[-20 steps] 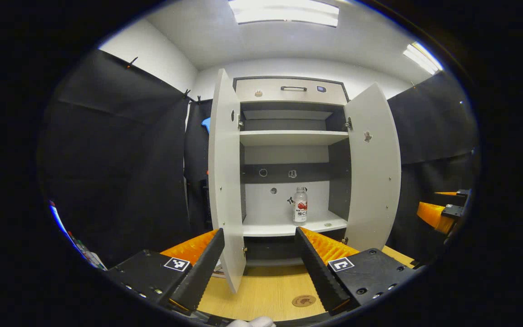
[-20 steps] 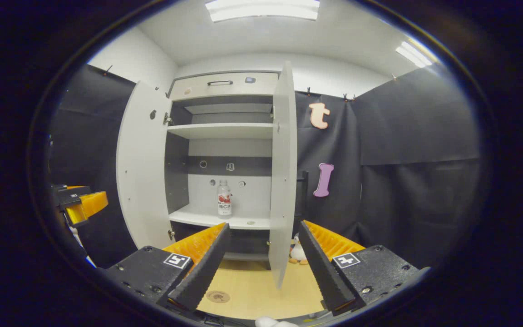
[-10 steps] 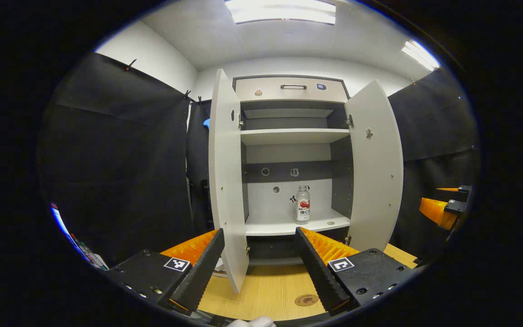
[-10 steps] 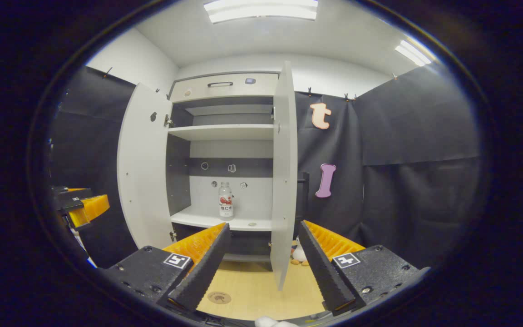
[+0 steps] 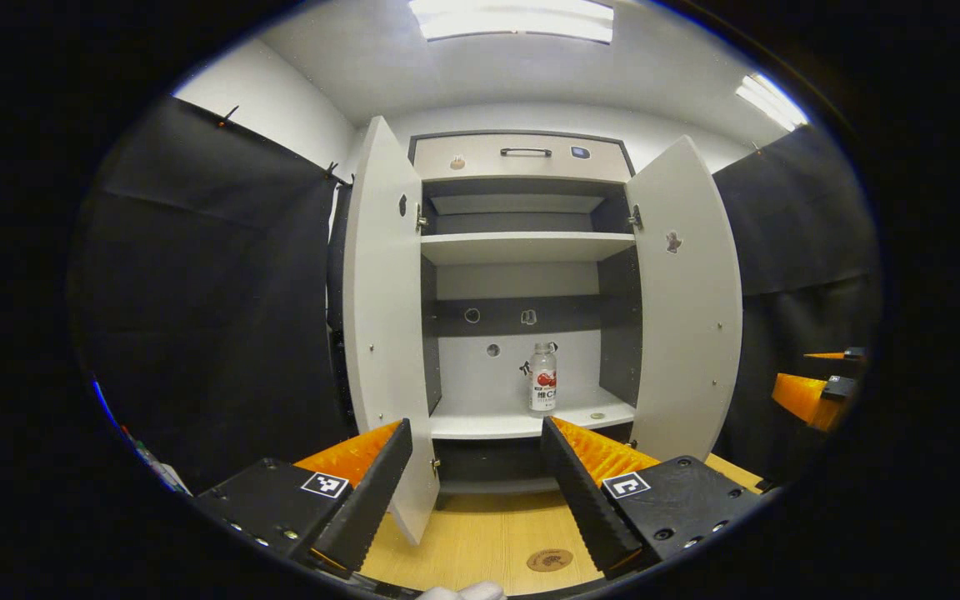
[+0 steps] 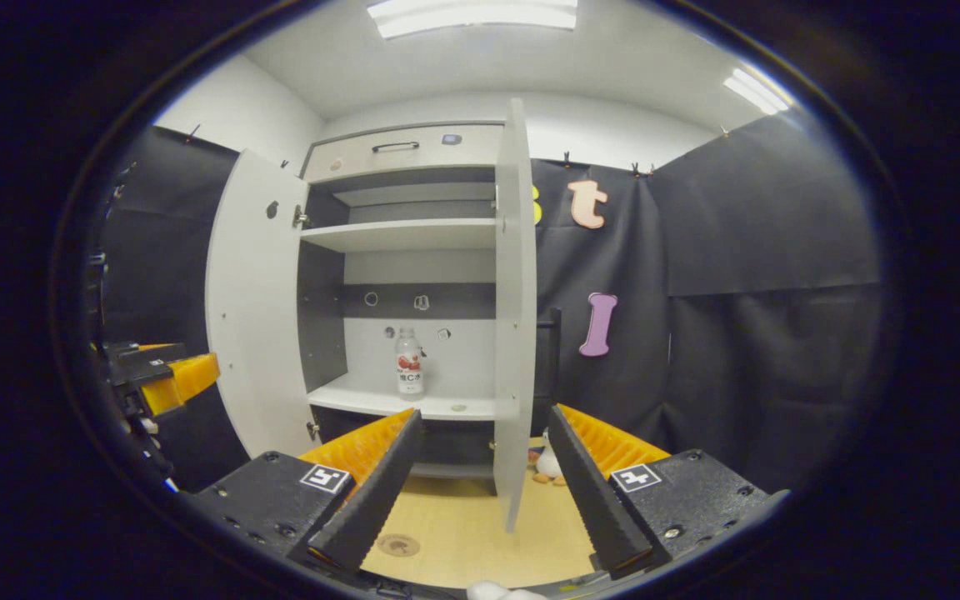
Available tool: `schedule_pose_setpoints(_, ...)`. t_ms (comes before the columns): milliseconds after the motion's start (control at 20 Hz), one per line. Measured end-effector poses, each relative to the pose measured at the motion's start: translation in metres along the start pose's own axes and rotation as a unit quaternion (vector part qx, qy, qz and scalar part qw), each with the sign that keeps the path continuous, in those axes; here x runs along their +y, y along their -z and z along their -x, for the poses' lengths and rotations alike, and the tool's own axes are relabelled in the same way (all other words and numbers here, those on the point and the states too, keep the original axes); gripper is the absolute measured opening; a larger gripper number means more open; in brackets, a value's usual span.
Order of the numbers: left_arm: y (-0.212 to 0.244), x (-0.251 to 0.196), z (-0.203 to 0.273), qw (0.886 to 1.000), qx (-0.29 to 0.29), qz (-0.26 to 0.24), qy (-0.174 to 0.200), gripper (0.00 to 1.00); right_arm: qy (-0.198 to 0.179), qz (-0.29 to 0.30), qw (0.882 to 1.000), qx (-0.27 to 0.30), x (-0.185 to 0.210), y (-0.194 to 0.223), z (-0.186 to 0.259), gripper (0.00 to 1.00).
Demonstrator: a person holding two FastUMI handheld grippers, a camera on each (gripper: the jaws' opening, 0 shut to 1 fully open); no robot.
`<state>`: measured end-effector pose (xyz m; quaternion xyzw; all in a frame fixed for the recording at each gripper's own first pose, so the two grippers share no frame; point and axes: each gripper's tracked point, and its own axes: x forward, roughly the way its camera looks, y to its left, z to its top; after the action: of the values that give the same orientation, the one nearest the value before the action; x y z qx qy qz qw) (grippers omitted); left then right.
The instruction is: Grasp the bottle in the cabinet with the left hand and place it on the coaster, then close the right door with the right hand and the left door with the left hand.
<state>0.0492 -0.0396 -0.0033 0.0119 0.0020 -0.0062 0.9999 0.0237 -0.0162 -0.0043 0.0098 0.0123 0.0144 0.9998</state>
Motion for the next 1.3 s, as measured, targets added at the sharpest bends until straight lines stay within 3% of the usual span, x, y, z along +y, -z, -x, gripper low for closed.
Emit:
schedule_pose_setpoints(350,0.010,-0.048,-0.095,1.000,0.001,0.009,0.021,0.95,-0.004,-0.005,1.000,0.013,-0.024,0.002,-0.015,0.99)
schedule_pose_setpoints(450,0.013,-0.060,-0.128,1.000,0.006,0.012,0.023,0.91,0.003,-0.003,1.000,0.013,-0.037,0.000,-0.019,0.99)
schedule_pose_setpoints(500,0.013,-0.066,-0.145,1.000,0.004,0.015,0.024,0.95,0.007,-0.002,1.000,0.014,-0.044,0.000,-0.021,0.99)
schedule_pose_setpoints(750,0.023,-0.098,-0.234,0.999,0.015,0.015,0.029,0.95,0.033,-0.011,0.999,0.026,-0.078,0.005,-0.033,0.99)
schedule_pose_setpoints(1000,0.050,-0.114,-0.313,0.999,0.040,0.008,0.013,0.96,0.056,-0.006,0.998,0.032,-0.104,0.006,-0.046,0.99)
schedule_pose_setpoints(1300,0.042,-0.116,-0.381,1.000,0.024,-0.008,-0.002,0.96,0.069,-0.002,0.997,0.036,-0.117,0.002,-0.066,0.99)
